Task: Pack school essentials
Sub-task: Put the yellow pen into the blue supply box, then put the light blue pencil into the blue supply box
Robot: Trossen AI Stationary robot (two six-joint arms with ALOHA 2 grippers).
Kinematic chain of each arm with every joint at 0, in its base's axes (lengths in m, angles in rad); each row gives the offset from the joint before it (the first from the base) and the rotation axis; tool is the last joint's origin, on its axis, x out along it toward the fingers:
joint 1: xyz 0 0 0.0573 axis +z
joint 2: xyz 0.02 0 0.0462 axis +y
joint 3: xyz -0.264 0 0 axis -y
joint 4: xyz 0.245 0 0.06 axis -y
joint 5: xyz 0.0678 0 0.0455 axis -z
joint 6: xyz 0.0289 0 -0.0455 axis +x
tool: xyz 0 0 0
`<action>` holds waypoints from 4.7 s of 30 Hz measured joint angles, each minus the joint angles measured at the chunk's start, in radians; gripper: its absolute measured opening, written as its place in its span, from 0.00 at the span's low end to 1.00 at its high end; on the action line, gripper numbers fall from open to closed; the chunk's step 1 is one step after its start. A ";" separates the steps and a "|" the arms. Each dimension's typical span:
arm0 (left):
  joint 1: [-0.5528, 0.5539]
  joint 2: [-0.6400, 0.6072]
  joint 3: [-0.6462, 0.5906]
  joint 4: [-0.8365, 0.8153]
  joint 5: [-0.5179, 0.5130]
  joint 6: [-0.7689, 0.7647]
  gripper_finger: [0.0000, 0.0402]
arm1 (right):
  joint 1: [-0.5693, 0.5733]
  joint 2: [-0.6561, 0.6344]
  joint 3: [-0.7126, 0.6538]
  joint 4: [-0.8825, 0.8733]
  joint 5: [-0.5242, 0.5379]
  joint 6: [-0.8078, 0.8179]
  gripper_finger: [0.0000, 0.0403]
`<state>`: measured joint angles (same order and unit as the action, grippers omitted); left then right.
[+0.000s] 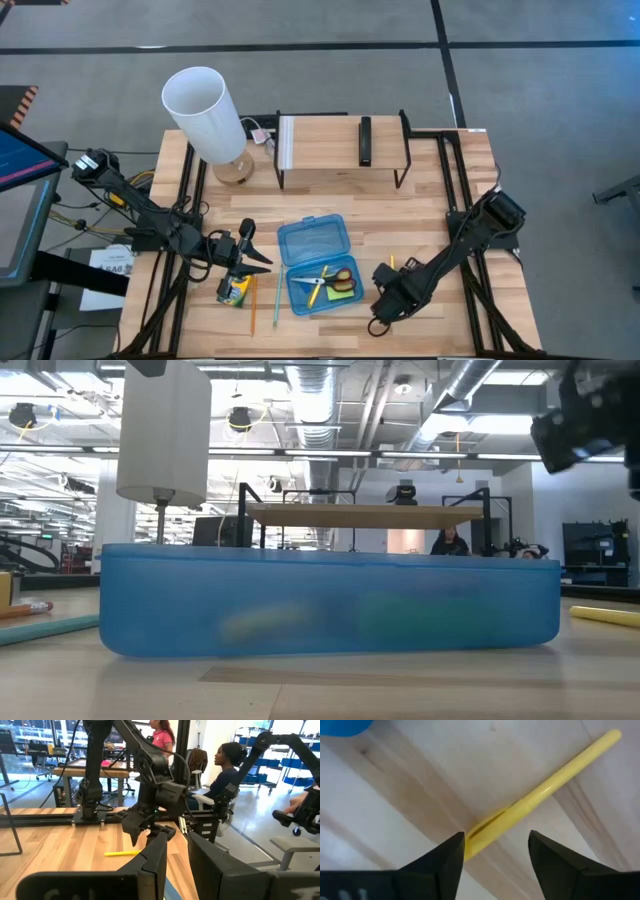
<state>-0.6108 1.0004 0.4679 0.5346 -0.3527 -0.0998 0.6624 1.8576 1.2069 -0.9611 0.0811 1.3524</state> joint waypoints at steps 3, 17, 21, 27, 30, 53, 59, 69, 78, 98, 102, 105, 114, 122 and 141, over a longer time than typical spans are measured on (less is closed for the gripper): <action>0.000 0.000 0.000 -0.001 0.000 0.000 0.16 | 0.009 0.017 -0.005 0.009 0.000 0.045 0.61; 0.000 0.000 0.000 -0.001 0.000 -0.001 0.16 | 0.012 0.008 -0.089 0.104 -0.008 0.122 0.57; 0.000 0.000 0.000 -0.001 0.001 -0.001 0.16 | 0.017 0.005 -0.136 0.156 -0.016 0.125 0.51; 0.000 0.000 0.000 -0.001 0.000 -0.001 0.16 | 0.016 0.007 -0.138 0.164 -0.021 0.087 0.33; 0.000 0.000 0.000 -0.001 0.000 -0.001 0.16 | 0.016 0.003 -0.143 0.150 -0.030 0.074 0.21; 0.000 0.000 0.000 0.000 -0.003 0.009 0.16 | -0.026 -0.238 -0.147 0.213 0.208 -0.168 0.05; 0.000 0.000 0.000 0.008 -0.003 0.008 0.16 | -0.103 -0.195 -0.107 0.468 0.205 -0.490 0.04; 0.000 0.000 0.000 0.006 -0.002 -0.019 0.16 | -0.180 -0.003 0.147 0.418 0.148 -0.889 0.05; 0.000 0.001 0.000 0.000 -0.001 -0.051 0.16 | -0.202 0.144 0.286 0.251 0.121 -1.034 0.06; 0.000 0.016 0.000 0.004 0.006 -0.097 0.16 | -0.220 0.127 0.290 0.215 0.098 -1.065 0.53; -0.016 0.016 0.000 -0.049 0.028 -0.201 0.16 | -0.217 0.096 0.290 0.203 0.100 -1.036 0.56; -0.042 0.016 0.000 -0.130 -0.014 -0.294 0.16 | -0.209 0.070 0.290 0.197 0.109 -1.021 0.54; -0.152 0.016 0.000 -0.412 -0.215 -0.623 0.16 | -0.170 -0.005 0.291 0.189 0.215 -1.005 0.48; -0.149 0.016 0.081 -0.947 -0.243 -1.012 0.16 | -0.178 -0.005 0.289 0.189 0.233 -1.006 0.48; -0.166 0.545 0.487 -1.122 -0.059 -1.110 0.17 | -0.187 -0.005 0.290 0.215 0.237 -1.013 0.46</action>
<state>-0.7763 1.5457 0.9547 -0.5870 -0.4117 -1.2099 0.4759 1.8523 1.4967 -0.7464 0.3183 0.3397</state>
